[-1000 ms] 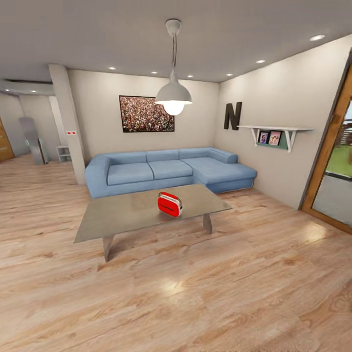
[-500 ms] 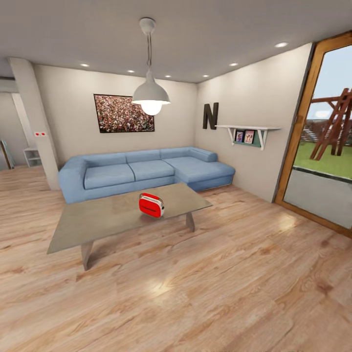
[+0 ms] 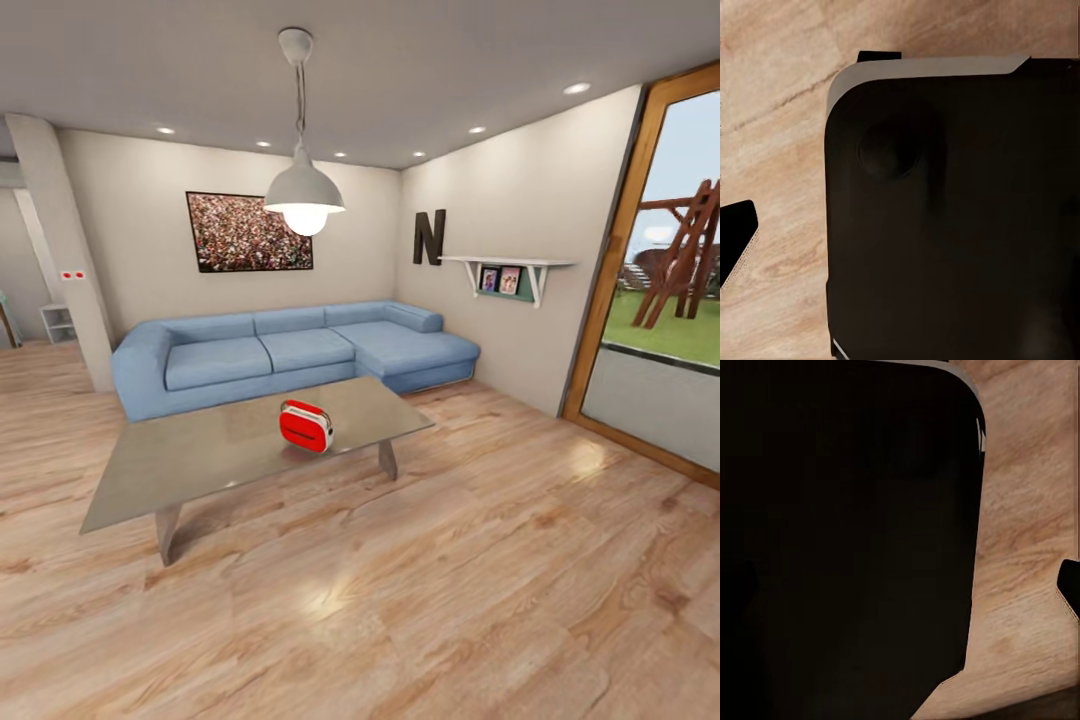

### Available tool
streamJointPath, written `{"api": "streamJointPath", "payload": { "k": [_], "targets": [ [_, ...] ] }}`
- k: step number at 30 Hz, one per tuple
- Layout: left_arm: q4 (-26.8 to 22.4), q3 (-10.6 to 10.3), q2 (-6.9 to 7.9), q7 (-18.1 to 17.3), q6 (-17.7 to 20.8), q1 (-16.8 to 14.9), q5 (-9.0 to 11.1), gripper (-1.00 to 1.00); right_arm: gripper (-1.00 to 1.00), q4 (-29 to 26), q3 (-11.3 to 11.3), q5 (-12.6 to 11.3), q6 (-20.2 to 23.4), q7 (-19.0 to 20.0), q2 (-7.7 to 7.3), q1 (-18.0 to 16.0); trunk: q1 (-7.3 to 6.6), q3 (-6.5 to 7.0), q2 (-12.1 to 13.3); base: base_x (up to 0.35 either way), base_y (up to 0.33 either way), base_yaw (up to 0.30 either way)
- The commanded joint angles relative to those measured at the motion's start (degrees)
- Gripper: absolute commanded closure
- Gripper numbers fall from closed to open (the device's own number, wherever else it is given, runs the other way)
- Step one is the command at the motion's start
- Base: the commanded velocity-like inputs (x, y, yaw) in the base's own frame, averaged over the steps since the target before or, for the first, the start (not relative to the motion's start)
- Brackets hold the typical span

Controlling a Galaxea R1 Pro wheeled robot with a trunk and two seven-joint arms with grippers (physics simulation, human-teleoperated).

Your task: Turn on the radio receiver that's on the table in the living room.

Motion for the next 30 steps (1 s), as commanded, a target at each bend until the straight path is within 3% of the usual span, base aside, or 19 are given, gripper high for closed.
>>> {"api": "streamJointPath", "payload": {
  "k": [1, 30],
  "targets": [
    [0.0, 0.0, 0.0, 0.0, 0.0, 0.0, 0.0, -1.0, -1.0, 0.0, 0.0, 0.0, 0.0, 0.0, 0.0, 0.0, 0.0, 0.0, 0.0, 0.315, 0.0, -0.001],
    [0.0, 0.0, 0.0, 0.0, 0.0, 0.0, 0.1, -1.0, -1.0, 0.0, 0.0, 0.0, -0.1, 0.0, 0.0, 0.0, 0.0, 0.0, 0.0, 0.324, 0.0, 0.0]
  ]
}}
